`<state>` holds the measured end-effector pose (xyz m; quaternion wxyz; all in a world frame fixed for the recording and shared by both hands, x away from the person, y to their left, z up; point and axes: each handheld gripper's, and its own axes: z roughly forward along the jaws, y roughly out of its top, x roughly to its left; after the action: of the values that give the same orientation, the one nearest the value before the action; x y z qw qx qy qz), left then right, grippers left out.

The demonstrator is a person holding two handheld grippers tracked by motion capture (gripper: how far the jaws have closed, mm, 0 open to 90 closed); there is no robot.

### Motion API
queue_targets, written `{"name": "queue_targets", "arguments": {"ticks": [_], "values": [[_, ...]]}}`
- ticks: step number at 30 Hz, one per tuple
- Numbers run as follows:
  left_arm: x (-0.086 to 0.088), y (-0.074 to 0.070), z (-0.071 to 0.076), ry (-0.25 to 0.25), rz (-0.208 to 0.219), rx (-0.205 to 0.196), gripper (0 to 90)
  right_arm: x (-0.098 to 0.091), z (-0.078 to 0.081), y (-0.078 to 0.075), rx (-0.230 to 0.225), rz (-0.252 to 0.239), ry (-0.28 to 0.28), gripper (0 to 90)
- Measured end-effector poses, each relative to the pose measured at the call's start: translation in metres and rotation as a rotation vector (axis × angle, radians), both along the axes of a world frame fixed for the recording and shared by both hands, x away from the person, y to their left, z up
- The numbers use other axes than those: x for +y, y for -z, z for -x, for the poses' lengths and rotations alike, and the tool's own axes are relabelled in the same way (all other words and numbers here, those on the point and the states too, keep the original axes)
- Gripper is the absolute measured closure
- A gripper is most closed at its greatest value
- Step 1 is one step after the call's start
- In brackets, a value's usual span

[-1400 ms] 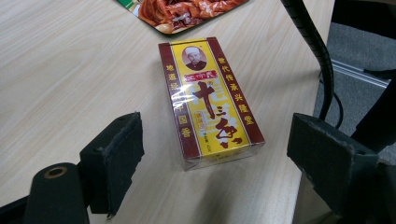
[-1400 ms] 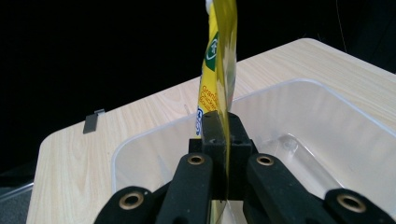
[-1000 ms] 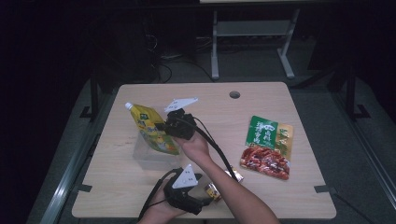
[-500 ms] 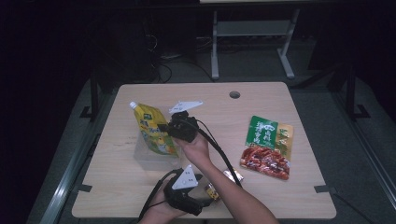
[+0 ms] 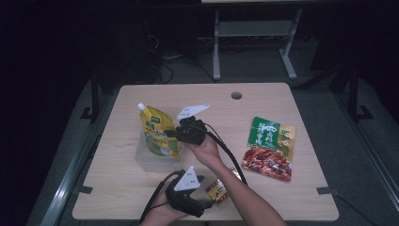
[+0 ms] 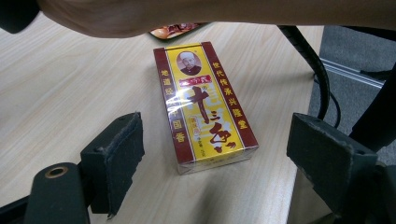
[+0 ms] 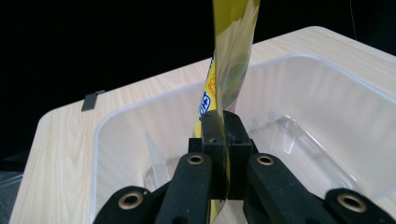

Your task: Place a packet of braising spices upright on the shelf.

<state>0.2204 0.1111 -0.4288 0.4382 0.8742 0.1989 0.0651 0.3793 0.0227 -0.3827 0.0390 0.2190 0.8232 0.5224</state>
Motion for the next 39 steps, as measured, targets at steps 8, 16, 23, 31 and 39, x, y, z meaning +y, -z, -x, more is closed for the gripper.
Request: {"name": "queue_targets", "arguments": {"ticks": [8,16,23,31,39], "values": [[-0.003,0.002,0.0,0.004,-0.008,0.003,18.2,-0.008,-0.004,0.008,0.04,-0.007,0.001,88.9],[-0.003,0.002,0.0,0.0,-0.008,0.013,18.4,-0.009,-0.009,0.006,0.034,0.022,-0.013,89.0],[-0.003,0.002,-0.001,0.002,-0.008,0.016,18.4,-0.012,-0.013,0.004,0.034,0.03,-0.015,87.8],[-0.003,0.002,-0.002,-0.008,-0.007,0.015,18.3,-0.021,-0.012,0.001,0.062,0.011,0.001,61.8],[-0.006,0.002,-0.004,-0.012,-0.026,0.009,18.1,-0.045,-0.004,-0.012,0.099,0.005,0.008,50.0]]}}
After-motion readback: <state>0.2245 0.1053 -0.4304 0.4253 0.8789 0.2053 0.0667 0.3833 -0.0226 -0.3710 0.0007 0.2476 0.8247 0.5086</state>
